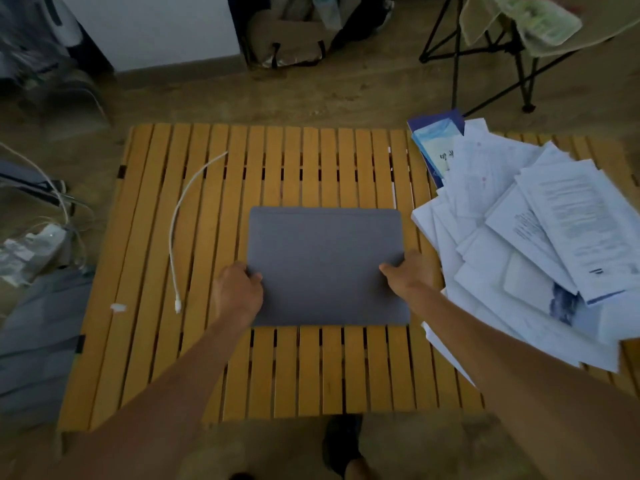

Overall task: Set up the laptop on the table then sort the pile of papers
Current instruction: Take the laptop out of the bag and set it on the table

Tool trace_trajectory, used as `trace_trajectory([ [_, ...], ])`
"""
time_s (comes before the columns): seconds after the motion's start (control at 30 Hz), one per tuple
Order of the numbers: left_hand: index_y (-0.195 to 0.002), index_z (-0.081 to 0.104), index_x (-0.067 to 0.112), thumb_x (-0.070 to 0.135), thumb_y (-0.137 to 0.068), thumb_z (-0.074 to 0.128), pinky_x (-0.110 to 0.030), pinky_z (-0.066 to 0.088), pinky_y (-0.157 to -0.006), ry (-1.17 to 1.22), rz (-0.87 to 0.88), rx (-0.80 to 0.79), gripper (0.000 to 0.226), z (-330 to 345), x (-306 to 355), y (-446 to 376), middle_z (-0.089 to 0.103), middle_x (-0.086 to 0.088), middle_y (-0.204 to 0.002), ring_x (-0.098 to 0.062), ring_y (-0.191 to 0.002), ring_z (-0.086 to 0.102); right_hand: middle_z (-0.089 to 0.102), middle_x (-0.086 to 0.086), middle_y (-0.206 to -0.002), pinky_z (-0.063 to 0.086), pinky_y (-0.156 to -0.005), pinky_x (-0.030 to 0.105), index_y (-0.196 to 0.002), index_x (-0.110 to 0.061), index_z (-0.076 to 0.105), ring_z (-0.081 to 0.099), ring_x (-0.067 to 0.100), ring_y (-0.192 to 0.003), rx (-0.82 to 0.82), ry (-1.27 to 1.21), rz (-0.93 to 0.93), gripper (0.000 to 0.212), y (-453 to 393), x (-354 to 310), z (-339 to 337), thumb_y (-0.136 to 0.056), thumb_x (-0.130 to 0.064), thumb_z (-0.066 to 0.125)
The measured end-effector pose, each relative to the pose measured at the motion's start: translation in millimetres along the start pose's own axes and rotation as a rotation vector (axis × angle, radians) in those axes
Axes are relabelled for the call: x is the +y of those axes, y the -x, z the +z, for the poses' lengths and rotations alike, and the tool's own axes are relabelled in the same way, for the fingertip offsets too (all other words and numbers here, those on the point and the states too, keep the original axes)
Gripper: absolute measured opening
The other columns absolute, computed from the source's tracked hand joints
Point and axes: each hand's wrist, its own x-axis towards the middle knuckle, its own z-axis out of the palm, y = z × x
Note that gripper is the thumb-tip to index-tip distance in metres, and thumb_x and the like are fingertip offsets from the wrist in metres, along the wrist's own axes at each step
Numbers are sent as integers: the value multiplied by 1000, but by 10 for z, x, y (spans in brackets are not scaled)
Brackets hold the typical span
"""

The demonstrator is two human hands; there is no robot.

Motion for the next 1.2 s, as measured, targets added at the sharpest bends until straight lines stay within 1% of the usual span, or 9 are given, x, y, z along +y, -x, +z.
trace_trajectory([
  [0.07, -114, 60, 7, 15, -94, 58, -31, 43, -73, 41, 2, -29, 21, 17, -50, 105, 60, -14, -117, -26, -92, 56, 54, 13, -133, 53, -87, 42, -136, -8, 47, 58, 34, -115, -2, 7, -24, 58, 132, 14, 20, -88, -31, 70],
  [0.17, -139, 43, 9, 10, -94, 58, -32, 45, -85, 94, 60, -97, 47, 25, -138, 324, 44, -10, -135, -30, -116, 51, 52, 11, -137, 53, -97, 45, -139, -11, 46, 55, 32, -121, 4, 16, -89, 59, 391, 133, 96, -87, -27, 71],
  [0.23, -142, 37, 11, 8, -93, 58, -34, 46, -93, 97, 138, -117, 53, 53, -218, 430, 41, -9, -136, -29, -121, 48, 48, 10, -143, 50, -99, 45, -143, -13, 43, 51, 31, -127, 4, 52, -142, 60, 549, 225, 149, -90, -27, 68],
  [0.33, -147, 30, 12, 11, -94, 57, -34, 41, -101, 122, 250, -100, 59, 168, -422, 495, 37, -6, -142, -26, -128, 42, 33, 9, -155, 38, -111, 45, -153, -14, 28, 36, 31, -141, 62, 147, -217, 67, 658, 341, 252, -97, -33, 60],
  [0.43, -151, 23, 14, 22, -98, 53, -39, 36, -109, 141, 366, 44, 62, 392, -665, 478, 32, -3, -148, -23, -135, 32, 23, 10, -162, 28, -117, 45, -156, -17, 21, 25, 31, -146, 220, 193, -328, 65, 691, 514, 481, -102, -44, 45],
  [0.6, -146, 26, 8, 29, -102, 37, -40, 32, -109, 1, 522, 333, 49, 754, -804, 554, 31, -10, -147, -25, -128, 32, 22, 20, -160, 23, -119, 48, -158, -13, 18, 24, 36, -146, 424, 296, -449, 66, 585, 767, 807, -104, -50, 27],
  [0.8, -142, 30, 6, 31, -103, 31, -43, 31, -110, -41, 588, 391, 46, 837, -878, 550, 32, -13, -146, -28, -128, 33, 34, 22, -152, 31, -114, 50, -154, -13, 24, 34, 37, -138, 543, 296, -532, 63, 533, 916, 937, -103, -50, 24],
  [1.13, -142, 32, 8, 31, -104, 29, -45, 35, -110, -127, 589, 381, 44, 800, -982, 763, 31, -15, -149, -31, -133, 33, 4, 20, -165, 17, -120, 54, -160, -20, 6, 7, 38, -152, 342, 288, -564, 68, 778, 1085, 872, -103, -56, 19],
  [1.2, -143, 30, 7, 31, -105, 28, -45, 35, -110, -138, 581, 388, 45, 808, -994, 771, 29, -15, -150, -32, -134, 31, 8, 21, -164, 20, -119, 55, -158, -19, 12, 12, 40, -151, 355, 293, -551, 68, 757, 1037, 844, -103, -56, 23],
])
